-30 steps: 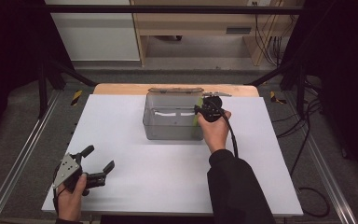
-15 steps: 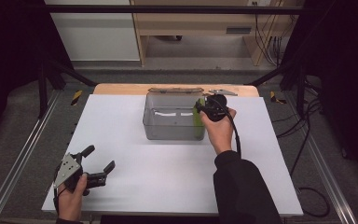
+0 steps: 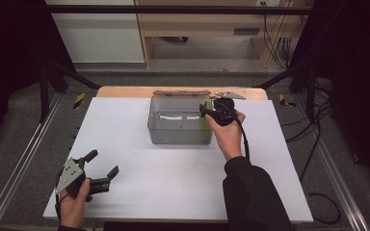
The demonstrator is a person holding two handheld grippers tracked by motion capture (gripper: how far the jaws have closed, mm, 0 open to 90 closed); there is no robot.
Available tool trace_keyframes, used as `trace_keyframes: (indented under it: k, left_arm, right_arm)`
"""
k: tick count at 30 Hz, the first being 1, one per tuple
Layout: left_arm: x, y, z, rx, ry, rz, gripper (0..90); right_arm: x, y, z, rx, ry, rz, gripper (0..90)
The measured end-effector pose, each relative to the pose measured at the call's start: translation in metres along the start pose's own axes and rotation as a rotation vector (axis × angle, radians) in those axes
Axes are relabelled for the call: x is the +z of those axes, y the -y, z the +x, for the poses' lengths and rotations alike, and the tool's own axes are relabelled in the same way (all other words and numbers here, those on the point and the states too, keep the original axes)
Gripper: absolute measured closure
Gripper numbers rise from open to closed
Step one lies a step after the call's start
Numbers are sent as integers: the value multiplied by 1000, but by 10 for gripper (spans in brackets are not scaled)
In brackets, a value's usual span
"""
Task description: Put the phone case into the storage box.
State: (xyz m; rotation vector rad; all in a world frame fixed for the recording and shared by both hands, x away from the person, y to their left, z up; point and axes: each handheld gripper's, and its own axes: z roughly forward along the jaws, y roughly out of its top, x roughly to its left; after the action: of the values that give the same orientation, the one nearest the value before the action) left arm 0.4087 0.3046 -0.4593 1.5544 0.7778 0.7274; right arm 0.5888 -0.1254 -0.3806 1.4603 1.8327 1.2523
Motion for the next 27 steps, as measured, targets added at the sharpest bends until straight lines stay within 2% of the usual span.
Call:
trace_keyframes:
  k: [7,27]
  left_arm:
    - [0,0,0,1,-1,3,18]
    - [0,0,0,2,0,3,18]
  right_arm:
    - [0,0,2,-5,-6,-6,327]
    - [-3,0,8,-25,-15,-18,228]
